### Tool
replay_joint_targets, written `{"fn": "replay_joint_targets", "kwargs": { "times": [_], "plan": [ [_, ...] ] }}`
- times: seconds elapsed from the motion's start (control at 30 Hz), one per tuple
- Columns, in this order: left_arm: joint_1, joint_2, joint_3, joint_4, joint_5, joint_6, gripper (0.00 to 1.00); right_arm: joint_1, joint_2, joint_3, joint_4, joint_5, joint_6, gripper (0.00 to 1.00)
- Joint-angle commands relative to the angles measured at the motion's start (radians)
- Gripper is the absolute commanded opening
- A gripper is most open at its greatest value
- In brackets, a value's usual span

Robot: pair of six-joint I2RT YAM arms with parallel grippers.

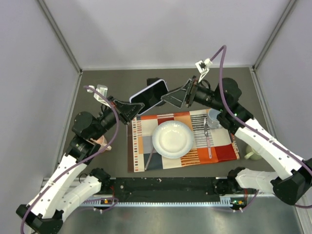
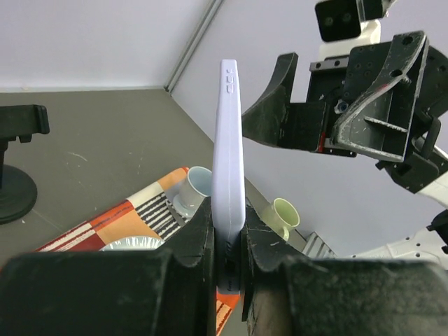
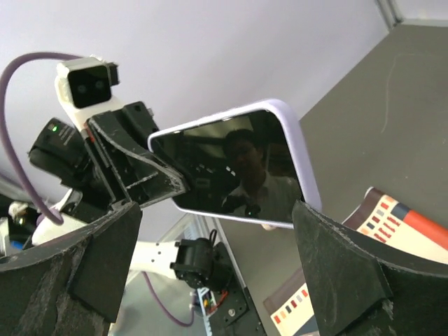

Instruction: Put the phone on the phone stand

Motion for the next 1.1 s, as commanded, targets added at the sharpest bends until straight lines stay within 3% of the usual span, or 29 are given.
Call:
{"fn": "replay_joint_targets", "kwargs": {
  "times": [0.0,0.07,0.2,0.27,0.33,0.43,0.5,0.6,0.73,0.87,0.97,1.0,1.07],
  "plan": [
    [-0.036,-0.011,0.068,0.135,0.066,0.010,0.00,-0.024,0.067,0.100,-0.057,-0.207,-0.139,0.88],
    [-0.036,-0.015,0.062,0.132,0.077,0.000,0.00,-0.025,0.097,0.103,-0.029,-0.287,-0.138,0.84],
    [-0.036,-0.032,0.052,0.138,0.103,-0.016,0.00,-0.025,0.152,0.017,0.329,-0.410,0.052,0.72],
    [-0.036,-0.041,0.071,0.123,0.110,-0.019,0.00,-0.027,0.156,0.011,0.303,-0.410,0.011,0.63],
    [-0.036,-0.049,0.086,0.078,0.104,-0.002,0.00,-0.028,0.121,0.024,0.095,-0.297,-0.081,0.68],
    [-0.036,-0.066,0.115,0.019,0.071,0.033,0.00,-0.051,0.030,-0.017,-0.018,-0.199,-0.172,0.74],
    [-0.036,-0.070,0.126,0.008,0.058,0.040,0.00,-0.095,-0.023,-0.084,-0.009,-0.180,-0.143,0.76],
    [-0.036,-0.071,0.128,0.012,0.069,0.035,0.00,-0.126,-0.041,-0.167,0.139,-0.244,-0.052,0.76],
    [-0.036,-0.074,0.120,0.023,0.081,0.021,0.00,-0.125,-0.022,-0.181,0.218,-0.281,-0.018,0.79],
    [-0.036,-0.072,0.094,0.058,0.103,-0.005,0.00,-0.125,0.027,-0.181,0.403,-0.338,0.105,0.81],
    [-0.036,-0.067,0.076,0.093,0.115,-0.029,0.00,-0.126,0.109,-0.186,0.711,-0.394,0.310,0.72],
    [-0.036,-0.061,0.075,0.106,0.117,-0.031,0.00,-0.125,0.131,-0.192,0.902,-0.413,0.363,0.71],
    [-0.036,-0.051,0.074,0.109,0.118,-0.042,0.00,-0.125,0.172,-0.192,1.052,-0.425,0.496,0.68]
  ]
}}
